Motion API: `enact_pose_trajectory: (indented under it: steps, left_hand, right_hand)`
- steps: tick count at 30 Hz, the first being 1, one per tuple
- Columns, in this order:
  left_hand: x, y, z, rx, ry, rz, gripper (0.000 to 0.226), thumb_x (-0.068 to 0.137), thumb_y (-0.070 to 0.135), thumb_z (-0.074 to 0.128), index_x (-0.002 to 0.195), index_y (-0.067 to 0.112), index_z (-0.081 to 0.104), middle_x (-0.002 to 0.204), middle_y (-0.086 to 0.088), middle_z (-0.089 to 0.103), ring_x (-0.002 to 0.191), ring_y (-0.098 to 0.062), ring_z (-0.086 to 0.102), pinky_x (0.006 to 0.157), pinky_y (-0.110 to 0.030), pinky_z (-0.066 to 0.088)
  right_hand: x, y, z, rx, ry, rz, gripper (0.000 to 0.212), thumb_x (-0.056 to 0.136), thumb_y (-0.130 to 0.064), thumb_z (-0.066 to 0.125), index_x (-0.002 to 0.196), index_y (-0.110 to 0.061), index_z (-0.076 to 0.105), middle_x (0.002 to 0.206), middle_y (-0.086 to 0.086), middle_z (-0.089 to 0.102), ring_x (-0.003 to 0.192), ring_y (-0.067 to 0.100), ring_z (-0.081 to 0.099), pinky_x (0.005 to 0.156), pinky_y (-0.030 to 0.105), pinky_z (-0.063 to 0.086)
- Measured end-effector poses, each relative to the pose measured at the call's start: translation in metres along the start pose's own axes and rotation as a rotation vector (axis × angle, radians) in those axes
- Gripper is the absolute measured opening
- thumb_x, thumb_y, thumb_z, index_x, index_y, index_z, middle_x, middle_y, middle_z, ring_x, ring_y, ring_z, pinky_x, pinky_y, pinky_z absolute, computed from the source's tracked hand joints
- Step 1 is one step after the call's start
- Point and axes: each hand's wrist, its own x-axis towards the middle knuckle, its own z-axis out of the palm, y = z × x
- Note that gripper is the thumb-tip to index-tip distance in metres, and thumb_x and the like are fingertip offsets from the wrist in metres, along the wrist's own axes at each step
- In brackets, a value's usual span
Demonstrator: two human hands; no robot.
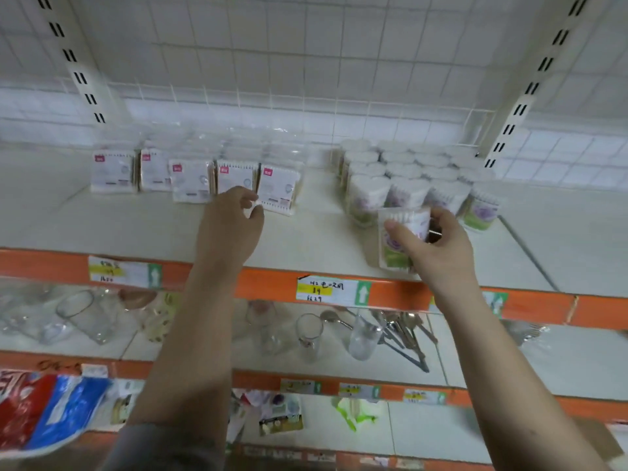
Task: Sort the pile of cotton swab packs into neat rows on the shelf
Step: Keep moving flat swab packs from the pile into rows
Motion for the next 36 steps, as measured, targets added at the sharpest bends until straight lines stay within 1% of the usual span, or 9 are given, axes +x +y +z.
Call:
enact_pose_trajectory:
  steps: [2, 7, 9, 13, 16, 20, 29, 34, 36]
  left_hand:
    - [-0.015, 0.015, 0.009, 0.003, -0.023, -0.002, 0.022, 0.089, 0.016, 0.058, 0.109, 0.014, 0.065, 0.106, -0.004, 0.067, 0.102, -0.019, 0.060, 0.085, -0.023, 0.040]
    - [-0.032, 0.044, 0.028, 0.005, -0.102, 0.009, 0.022, 0.089, 0.018, 0.057, 0.110, 0.015, 0.064, 0.101, 0.000, 0.067, 0.096, -0.016, 0.061, 0.080, -0.021, 0.040]
    - [-0.032, 0.052, 0.037, 0.013, -0.136, 0.016, 0.022, 0.090, 0.019, 0.057, 0.111, 0.016, 0.063, 0.102, 0.002, 0.066, 0.095, -0.014, 0.059, 0.081, -0.020, 0.037]
    - [-0.028, 0.061, 0.054, -0.007, -0.217, 0.030, 0.022, 0.090, 0.019, 0.056, 0.111, 0.017, 0.063, 0.103, 0.001, 0.064, 0.097, -0.015, 0.059, 0.082, -0.022, 0.039]
    - [-0.022, 0.069, 0.066, -0.009, -0.242, 0.067, 0.021, 0.090, 0.018, 0.056, 0.110, 0.016, 0.063, 0.103, 0.000, 0.065, 0.099, -0.016, 0.059, 0.084, -0.025, 0.042]
    - [-0.012, 0.080, 0.074, -0.026, -0.232, 0.113, 0.021, 0.090, 0.015, 0.056, 0.109, 0.013, 0.064, 0.105, -0.003, 0.065, 0.097, -0.018, 0.060, 0.085, -0.028, 0.046]
    - [-0.006, 0.086, 0.083, -0.037, -0.254, 0.154, 0.013, 0.089, 0.015, 0.056, 0.097, 0.021, 0.064, 0.093, 0.006, 0.060, 0.092, -0.016, 0.061, 0.085, -0.033, 0.050]
    - [-0.013, 0.083, 0.081, -0.035, -0.260, 0.146, 0.015, 0.089, 0.016, 0.056, 0.102, 0.019, 0.064, 0.094, 0.005, 0.061, 0.092, -0.016, 0.061, 0.086, -0.034, 0.050]
    - [-0.016, 0.081, 0.079, -0.029, -0.256, 0.125, 0.018, 0.090, 0.016, 0.056, 0.105, 0.017, 0.064, 0.098, 0.003, 0.063, 0.092, -0.016, 0.061, 0.085, -0.032, 0.049]
  right_hand:
    - [-0.002, 0.007, -0.021, -0.008, 0.005, 0.017, 0.030, 0.075, -0.029, 0.077, 0.097, -0.024, 0.058, 0.081, -0.010, 0.062, 0.069, -0.001, 0.059, 0.065, 0.018, 0.048]
    - [0.004, 0.022, -0.057, 0.021, 0.044, 0.055, 0.037, 0.076, -0.035, 0.076, 0.107, -0.018, 0.064, 0.093, 0.001, 0.068, 0.089, 0.020, 0.066, 0.080, 0.040, 0.055]
    - [0.012, 0.026, -0.067, 0.029, 0.086, 0.049, 0.035, 0.077, -0.033, 0.075, 0.105, -0.017, 0.063, 0.097, 0.003, 0.068, 0.089, 0.018, 0.066, 0.079, 0.039, 0.055]
    - [0.028, 0.037, -0.084, 0.039, 0.179, 0.035, 0.035, 0.080, -0.025, 0.073, 0.111, -0.019, 0.058, 0.105, 0.001, 0.065, 0.093, 0.013, 0.063, 0.066, 0.018, 0.052]
    - [0.038, 0.047, -0.093, 0.021, 0.216, 0.035, 0.051, 0.078, -0.020, 0.075, 0.124, -0.014, 0.053, 0.114, 0.002, 0.062, 0.101, 0.015, 0.061, 0.081, 0.026, 0.052]
    - [0.049, 0.061, -0.096, 0.004, 0.226, 0.038, 0.053, 0.077, -0.011, 0.074, 0.125, -0.013, 0.051, 0.117, 0.002, 0.060, 0.106, 0.017, 0.058, 0.088, 0.031, 0.049]
    - [0.064, 0.066, -0.092, -0.089, 0.263, 0.039, 0.051, 0.079, -0.010, 0.069, 0.126, -0.012, 0.051, 0.112, -0.001, 0.061, 0.098, 0.013, 0.057, 0.079, 0.021, 0.039]
    - [0.065, 0.071, -0.090, -0.228, 0.241, 0.056, 0.032, 0.079, -0.011, 0.068, 0.107, -0.006, 0.053, 0.082, -0.004, 0.055, 0.081, 0.020, 0.052, 0.052, 0.013, 0.034]
    - [0.062, 0.069, -0.090, -0.273, 0.228, 0.058, 0.028, 0.081, -0.014, 0.068, 0.098, -0.010, 0.047, 0.075, -0.008, 0.049, 0.076, 0.020, 0.047, 0.050, 0.006, 0.034]
